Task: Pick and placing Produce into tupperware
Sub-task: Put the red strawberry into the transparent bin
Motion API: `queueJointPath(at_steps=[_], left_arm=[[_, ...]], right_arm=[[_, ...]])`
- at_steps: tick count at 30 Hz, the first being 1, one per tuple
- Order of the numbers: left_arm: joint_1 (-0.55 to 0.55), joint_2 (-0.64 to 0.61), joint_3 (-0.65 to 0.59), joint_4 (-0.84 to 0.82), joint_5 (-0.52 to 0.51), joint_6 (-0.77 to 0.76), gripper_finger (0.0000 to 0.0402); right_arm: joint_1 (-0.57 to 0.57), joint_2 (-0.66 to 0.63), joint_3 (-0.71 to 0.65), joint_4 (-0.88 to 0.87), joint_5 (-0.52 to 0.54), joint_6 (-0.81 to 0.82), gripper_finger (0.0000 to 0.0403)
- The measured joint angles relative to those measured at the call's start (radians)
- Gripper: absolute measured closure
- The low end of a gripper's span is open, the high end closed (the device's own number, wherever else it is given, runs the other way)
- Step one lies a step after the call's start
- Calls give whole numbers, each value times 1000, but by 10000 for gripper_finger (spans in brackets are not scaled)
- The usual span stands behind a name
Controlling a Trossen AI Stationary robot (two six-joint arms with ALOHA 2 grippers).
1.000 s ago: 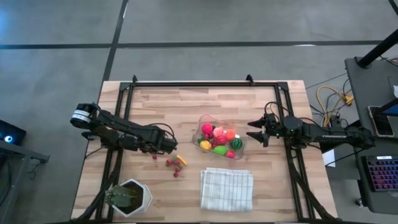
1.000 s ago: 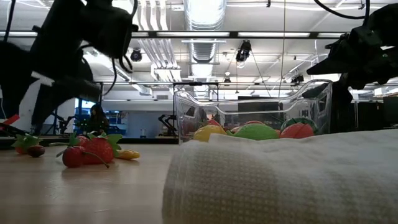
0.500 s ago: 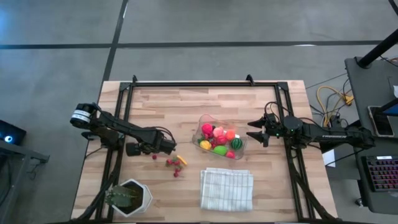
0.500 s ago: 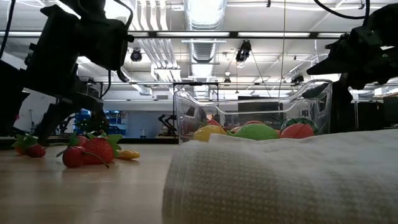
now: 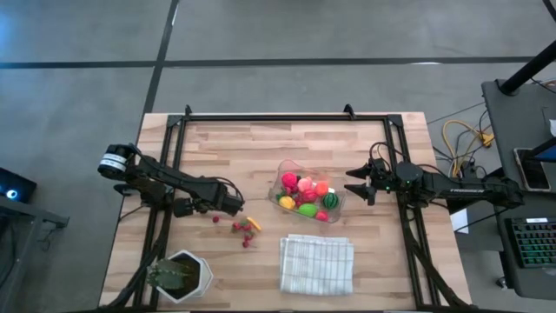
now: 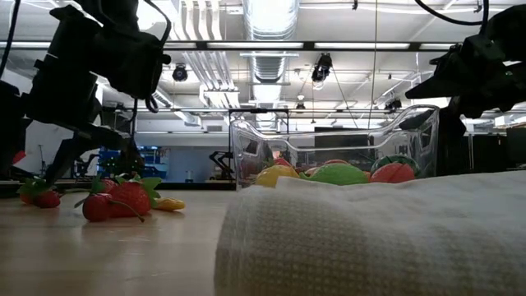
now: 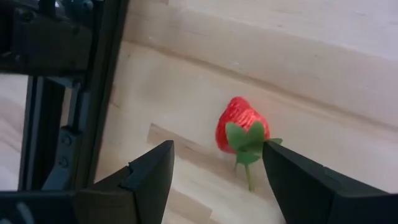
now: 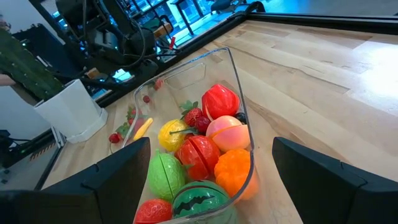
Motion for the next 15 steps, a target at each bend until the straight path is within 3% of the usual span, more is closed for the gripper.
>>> queueJointPath(at_steps=[15], left_arm=[[13,-1,-89,143,-25,-24,171]], right_arm=[[0,0,0,0,0,0,74]])
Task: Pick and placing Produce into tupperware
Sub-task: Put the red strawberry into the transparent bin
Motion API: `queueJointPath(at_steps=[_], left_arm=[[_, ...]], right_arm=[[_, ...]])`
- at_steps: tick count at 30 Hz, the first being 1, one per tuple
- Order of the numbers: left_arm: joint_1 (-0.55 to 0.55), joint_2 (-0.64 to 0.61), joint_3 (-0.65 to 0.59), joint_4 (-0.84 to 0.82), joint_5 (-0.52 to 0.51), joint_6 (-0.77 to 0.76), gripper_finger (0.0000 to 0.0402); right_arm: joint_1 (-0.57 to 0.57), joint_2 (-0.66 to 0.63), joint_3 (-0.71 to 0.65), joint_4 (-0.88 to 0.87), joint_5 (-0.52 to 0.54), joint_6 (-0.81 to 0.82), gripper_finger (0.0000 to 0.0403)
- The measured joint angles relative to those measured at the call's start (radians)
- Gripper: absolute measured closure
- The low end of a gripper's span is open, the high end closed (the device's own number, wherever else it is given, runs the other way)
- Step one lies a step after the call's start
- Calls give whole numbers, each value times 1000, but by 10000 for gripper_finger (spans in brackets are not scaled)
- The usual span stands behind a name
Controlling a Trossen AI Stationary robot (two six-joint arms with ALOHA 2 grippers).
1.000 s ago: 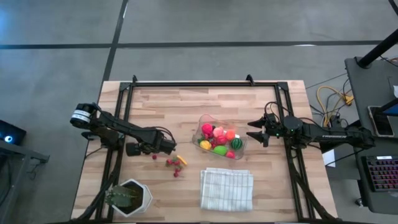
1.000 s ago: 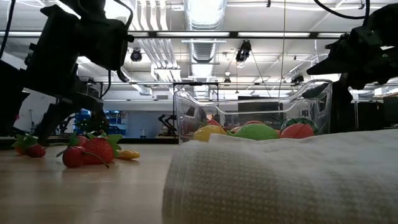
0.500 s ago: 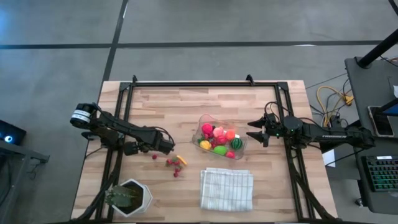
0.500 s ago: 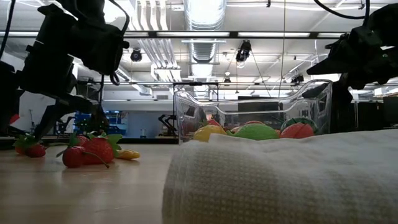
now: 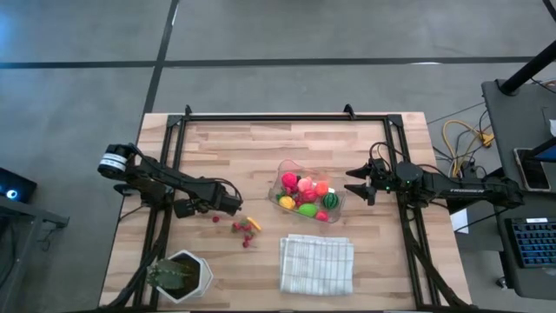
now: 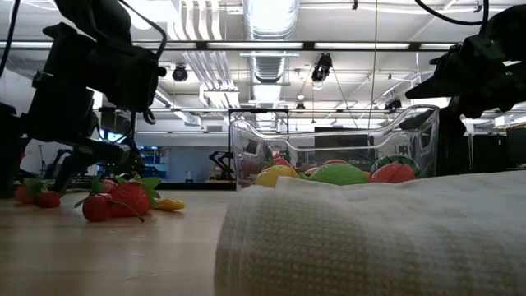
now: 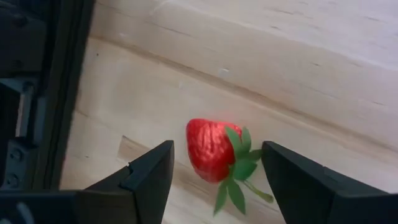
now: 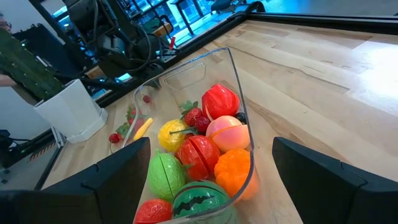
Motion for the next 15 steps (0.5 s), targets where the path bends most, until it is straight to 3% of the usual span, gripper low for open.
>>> queueJointPath(at_steps=[7,15], left_arm=[[0,-2,-6,16,-1,2,181],[0,-2,-7,31,-24,6,254]], right_arm=[[0,0,0,0,0,0,74],[0,0,0,0,0,0,74]])
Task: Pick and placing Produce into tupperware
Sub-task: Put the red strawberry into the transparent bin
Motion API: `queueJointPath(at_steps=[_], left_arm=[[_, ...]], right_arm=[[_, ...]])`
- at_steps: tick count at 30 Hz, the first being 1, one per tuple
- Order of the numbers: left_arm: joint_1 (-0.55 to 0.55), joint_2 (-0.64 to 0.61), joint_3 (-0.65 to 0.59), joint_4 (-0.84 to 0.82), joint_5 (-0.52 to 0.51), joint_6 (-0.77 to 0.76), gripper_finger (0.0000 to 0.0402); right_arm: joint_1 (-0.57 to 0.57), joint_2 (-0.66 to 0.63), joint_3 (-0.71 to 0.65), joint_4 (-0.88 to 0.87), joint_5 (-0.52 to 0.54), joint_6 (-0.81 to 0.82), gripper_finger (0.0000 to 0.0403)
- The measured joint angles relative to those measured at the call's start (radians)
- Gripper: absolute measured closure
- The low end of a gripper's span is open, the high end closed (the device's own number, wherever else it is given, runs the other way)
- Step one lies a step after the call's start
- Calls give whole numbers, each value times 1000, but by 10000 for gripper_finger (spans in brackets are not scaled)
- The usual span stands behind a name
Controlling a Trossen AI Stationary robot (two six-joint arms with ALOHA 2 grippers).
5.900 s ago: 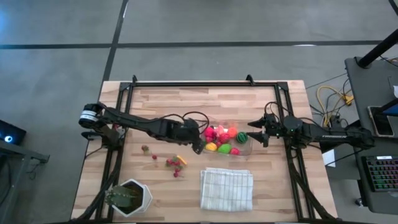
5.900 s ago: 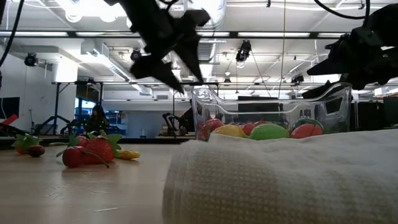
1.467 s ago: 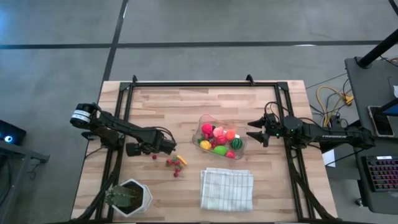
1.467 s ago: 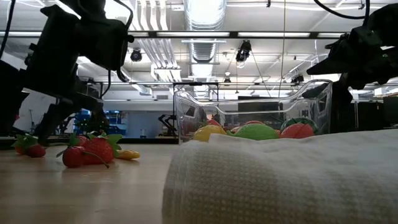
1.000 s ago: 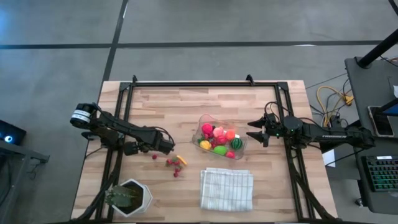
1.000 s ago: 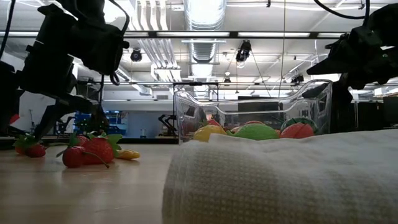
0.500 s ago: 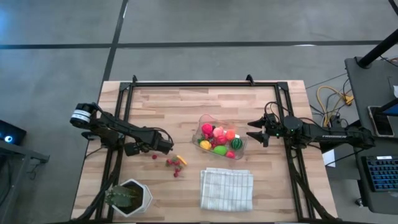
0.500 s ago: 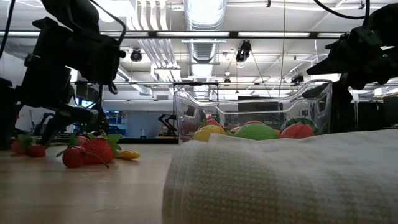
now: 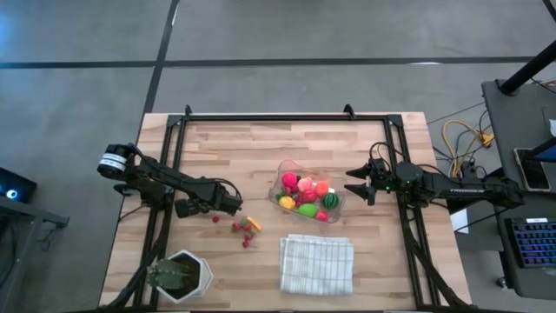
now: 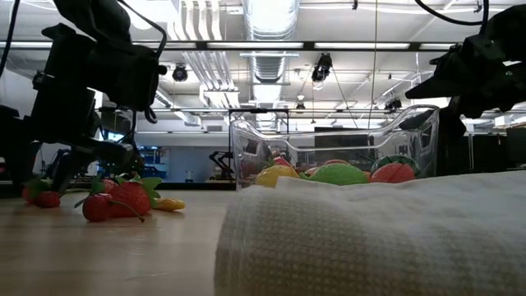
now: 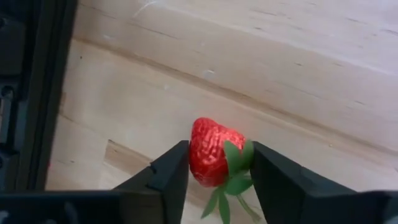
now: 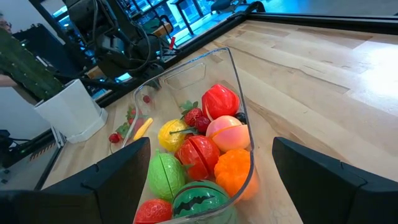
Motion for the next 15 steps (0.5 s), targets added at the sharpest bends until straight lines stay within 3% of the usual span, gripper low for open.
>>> queueJointPath(at_steps=[8,12,15], left_arm=[[0,-8,35,22,-36,5,270],[0,-32,129,55,-219,106,268],[0,-51,221,180,-413,270,268]], right_arm=[[0,0,0,0,0,0,74],[0,0,0,0,0,0,74],[0,0,0,0,0,0,73]])
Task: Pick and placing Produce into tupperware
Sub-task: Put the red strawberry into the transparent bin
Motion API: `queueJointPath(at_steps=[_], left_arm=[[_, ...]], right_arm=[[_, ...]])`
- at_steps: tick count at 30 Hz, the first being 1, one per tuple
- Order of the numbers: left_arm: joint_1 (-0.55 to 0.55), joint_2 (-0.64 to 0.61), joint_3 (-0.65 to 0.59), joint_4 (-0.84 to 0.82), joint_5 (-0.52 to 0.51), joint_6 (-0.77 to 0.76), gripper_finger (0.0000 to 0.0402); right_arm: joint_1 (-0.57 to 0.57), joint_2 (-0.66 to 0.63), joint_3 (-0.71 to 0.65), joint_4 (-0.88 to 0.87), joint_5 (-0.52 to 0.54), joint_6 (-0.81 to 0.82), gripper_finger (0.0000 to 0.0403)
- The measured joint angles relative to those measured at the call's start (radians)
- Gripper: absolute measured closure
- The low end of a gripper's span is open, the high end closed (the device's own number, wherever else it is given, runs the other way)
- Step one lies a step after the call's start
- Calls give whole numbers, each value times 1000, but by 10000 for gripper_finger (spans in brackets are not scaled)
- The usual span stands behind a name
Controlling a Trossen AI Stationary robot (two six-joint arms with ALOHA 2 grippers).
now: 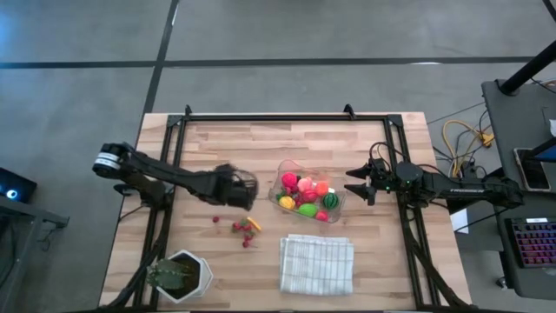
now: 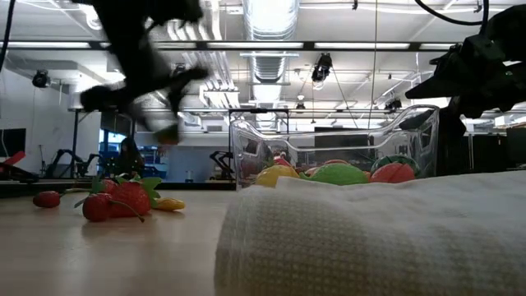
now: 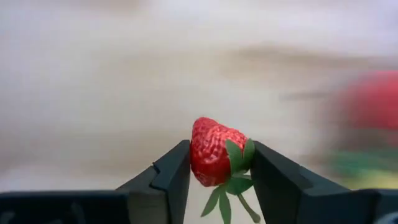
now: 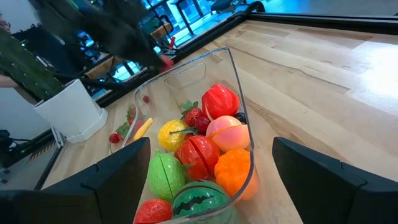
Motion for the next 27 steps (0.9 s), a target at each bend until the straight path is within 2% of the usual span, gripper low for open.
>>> queueJointPath(at_steps=[2,4,7,9,11,14,20,23,26,27], left_arm=[[0,-8,59,165,-93,213,268],[1,-4,108,381,-127,507,267],[3,32,158,722,-104,975,267],[9,75,192,861,-75,1174,267],[28,124,239,857,-63,1213,267],[72,201,308,736,21,1173,267],[140,336,457,464,264,918,267],[167,379,497,477,377,910,267],[179,398,517,566,397,955,267],[184,398,522,587,434,957,267]], right_arm=[[0,0,0,0,0,0,73],[0,0,0,0,0,0,73],[0,0,0,0,0,0,73],[0,0,0,0,0,0,73],[0,0,0,0,0,0,73],[0,0,0,0,0,0,74],[0,0,0,0,0,0,74],[0,0,0,0,0,0,74],[0,0,0,0,0,0,74],[0,0,0,0,0,0,74]])
